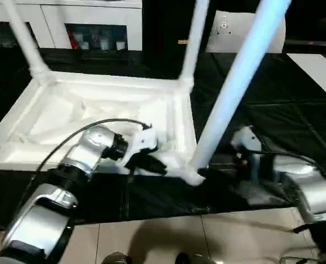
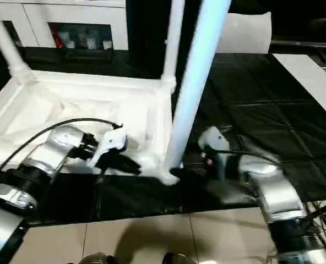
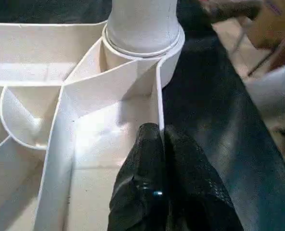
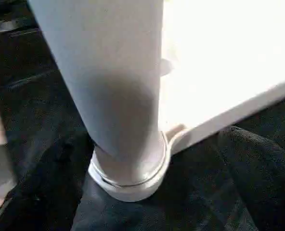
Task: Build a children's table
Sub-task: Rotate leg to tighten
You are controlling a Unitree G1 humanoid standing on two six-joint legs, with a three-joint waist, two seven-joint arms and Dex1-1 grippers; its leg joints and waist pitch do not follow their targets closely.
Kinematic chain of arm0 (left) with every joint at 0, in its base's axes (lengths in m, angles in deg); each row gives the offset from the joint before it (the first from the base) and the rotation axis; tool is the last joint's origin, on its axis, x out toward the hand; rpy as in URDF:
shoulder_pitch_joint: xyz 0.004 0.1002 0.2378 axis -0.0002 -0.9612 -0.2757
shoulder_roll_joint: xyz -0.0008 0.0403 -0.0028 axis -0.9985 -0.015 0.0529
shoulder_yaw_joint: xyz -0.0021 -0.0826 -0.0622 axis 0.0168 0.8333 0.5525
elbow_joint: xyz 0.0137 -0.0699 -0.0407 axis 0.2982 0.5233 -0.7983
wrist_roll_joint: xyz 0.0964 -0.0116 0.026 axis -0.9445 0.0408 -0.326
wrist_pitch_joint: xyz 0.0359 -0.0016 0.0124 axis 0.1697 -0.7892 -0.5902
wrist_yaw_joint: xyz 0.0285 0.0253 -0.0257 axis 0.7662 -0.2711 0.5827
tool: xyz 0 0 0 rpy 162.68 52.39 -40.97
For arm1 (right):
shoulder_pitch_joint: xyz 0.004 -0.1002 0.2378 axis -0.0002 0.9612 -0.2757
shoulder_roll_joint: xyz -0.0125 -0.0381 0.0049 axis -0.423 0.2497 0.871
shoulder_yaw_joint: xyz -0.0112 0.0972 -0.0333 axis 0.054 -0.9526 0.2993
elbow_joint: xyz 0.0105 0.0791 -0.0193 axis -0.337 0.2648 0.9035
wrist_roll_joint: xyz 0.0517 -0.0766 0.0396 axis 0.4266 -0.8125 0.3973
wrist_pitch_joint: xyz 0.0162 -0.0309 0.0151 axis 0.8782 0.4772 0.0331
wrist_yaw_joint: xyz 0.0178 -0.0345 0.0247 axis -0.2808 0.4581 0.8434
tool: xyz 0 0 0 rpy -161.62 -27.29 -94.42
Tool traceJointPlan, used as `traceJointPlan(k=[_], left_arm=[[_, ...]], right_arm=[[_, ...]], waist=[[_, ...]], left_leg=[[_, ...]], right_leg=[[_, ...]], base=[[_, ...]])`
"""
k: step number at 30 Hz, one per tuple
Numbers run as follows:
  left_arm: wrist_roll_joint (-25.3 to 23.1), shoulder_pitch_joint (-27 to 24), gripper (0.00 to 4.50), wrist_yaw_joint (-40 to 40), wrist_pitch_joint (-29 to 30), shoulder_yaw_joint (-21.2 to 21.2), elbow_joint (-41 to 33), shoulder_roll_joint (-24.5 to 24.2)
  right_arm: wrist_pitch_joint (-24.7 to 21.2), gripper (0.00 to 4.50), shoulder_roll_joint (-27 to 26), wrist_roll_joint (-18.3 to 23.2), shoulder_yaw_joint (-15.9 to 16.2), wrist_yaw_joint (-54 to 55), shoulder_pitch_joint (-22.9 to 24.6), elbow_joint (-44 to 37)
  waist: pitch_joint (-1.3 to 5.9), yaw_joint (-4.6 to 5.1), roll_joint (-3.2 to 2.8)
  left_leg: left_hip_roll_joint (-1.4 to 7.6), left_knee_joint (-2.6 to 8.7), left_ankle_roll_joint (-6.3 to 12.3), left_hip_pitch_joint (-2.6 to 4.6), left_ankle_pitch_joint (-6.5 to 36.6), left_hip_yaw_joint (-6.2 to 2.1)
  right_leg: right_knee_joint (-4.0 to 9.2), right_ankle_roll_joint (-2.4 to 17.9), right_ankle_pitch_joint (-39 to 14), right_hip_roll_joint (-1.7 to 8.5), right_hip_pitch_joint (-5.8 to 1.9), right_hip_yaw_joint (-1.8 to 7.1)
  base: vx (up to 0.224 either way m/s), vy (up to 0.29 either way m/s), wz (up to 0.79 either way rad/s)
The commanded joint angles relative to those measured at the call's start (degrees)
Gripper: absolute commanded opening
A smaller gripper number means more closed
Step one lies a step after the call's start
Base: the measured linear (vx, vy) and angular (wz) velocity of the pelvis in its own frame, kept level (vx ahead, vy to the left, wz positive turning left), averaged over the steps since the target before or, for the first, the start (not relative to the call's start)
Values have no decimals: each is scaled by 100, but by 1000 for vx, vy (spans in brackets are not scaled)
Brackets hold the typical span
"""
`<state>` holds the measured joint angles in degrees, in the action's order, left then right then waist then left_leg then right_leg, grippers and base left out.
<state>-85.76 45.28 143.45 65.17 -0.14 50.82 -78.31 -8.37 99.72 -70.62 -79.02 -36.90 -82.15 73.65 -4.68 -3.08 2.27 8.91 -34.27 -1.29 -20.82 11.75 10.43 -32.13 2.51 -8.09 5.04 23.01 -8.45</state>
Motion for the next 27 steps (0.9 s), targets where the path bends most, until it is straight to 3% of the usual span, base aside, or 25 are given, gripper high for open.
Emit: traceJointPlan(k=[1,4,5,7,15,22,27], left_arm=[[-103,-13,0,419,-148,-302,-56,33],[-119,-9,0,542,-220,-358,-78,16],[-128,0,0,547,-248,-367,-69,21],[-140,30,0,586,-335,-401,-22,29],[-136,36,0,690,-417,-446,-11,87],[-137,25,0,658,-473,-462,21,73],[-140,5,0,652,-476,-461,9,65]], right_arm=[[182,448,80,72,118,-312,-3,31],[312,430,159,137,209,-606,-29,77],[301,419,170,161,225,-665,-38,87],[244,408,217,268,286,-834,-72,115],[210,341,193,318,377,-1105,-157,251],[274,278,143,316,438,-1092,-269,425],[263,234,142,324,437,-1129,-275,435]], waist=[[406,-11,28],[415,-45,20],[424,-44,51],[428,-54,28],[454,-86,42],[455,-167,37],[454,-165,47]], left_leg=[[543,408,286,95,1047,-188],[574,416,286,100,977,-192],[584,420,288,101,952,-196],[582,415,306,90,934,-196],[573,392,346,73,759,-184],[574,392,305,87,754,-179],[568,389,295,79,787,-180]], right_leg=[[415,861,-2260,633,-333,484],[394,873,-2149,614,-324,478],[378,891,-2069,610,-324,476],[361,940,-1965,617,-335,475],[333,970,-1797,617,-350,465],[334,935,-1875,617,-345,462],[347,867,-1972,618,-352,458]], base=[[0,0,0],[0,0,0],[0,0,0],[0,0,0],[0,0,0],[0,0,0],[0,0,0]])
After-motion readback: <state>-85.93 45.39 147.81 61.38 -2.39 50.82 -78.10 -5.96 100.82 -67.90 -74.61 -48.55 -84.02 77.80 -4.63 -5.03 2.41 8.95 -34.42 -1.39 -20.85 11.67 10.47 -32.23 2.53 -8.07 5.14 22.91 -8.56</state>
